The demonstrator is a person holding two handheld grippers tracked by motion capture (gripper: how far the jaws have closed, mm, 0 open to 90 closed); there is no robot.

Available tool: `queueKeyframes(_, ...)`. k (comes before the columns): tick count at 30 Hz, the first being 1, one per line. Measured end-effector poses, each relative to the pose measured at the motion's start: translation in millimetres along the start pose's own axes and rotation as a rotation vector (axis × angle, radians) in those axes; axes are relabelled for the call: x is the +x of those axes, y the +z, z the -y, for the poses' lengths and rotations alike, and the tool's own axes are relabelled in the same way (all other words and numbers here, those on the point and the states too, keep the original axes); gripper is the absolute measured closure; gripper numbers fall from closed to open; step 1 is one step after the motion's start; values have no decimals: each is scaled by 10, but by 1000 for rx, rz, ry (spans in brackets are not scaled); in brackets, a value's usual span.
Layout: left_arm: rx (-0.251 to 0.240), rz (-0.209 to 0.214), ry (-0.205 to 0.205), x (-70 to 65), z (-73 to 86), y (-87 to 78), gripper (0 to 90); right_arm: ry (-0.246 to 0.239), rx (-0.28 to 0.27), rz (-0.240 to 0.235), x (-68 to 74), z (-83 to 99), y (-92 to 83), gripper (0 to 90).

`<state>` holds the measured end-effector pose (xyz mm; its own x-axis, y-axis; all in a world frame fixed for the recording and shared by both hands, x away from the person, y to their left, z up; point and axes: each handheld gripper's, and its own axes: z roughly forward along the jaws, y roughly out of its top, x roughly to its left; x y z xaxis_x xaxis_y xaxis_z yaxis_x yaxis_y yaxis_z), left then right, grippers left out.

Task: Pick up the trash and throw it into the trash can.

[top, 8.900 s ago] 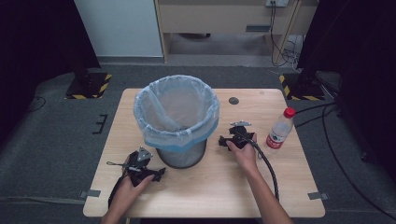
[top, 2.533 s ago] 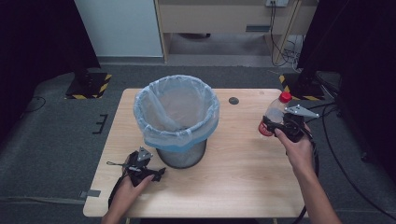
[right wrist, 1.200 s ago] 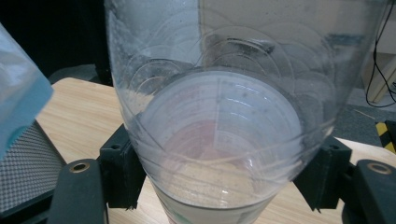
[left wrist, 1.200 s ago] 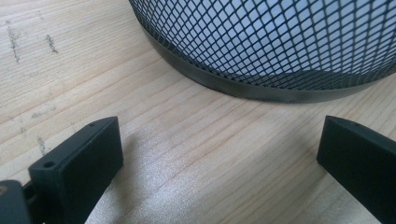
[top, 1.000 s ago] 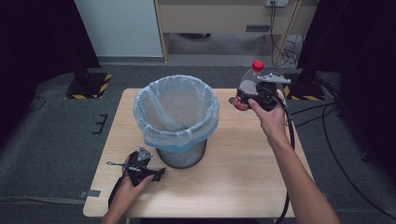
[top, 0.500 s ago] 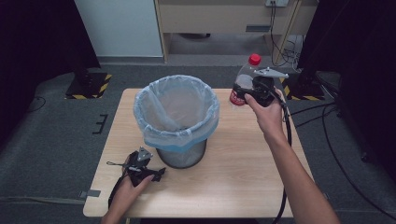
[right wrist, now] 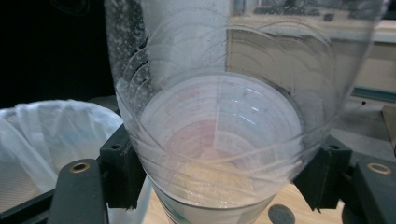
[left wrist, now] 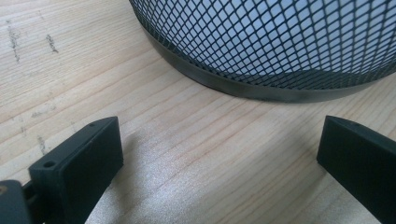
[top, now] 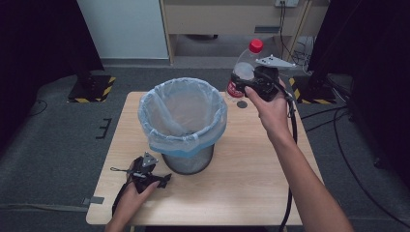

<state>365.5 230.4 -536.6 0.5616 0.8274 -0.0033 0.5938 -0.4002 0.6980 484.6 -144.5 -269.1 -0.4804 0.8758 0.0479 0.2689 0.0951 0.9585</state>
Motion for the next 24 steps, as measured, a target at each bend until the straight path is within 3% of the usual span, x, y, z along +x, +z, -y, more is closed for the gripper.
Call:
queueKeyframes(9, 0, 0, 0, 0, 0, 1, 0, -28, -58, -30, 208, -248, -99, 288)
queueKeyframes(24, -1, 0, 0, 0, 1, 1, 0, -63, -104, -103, 565, -442, -142, 288)
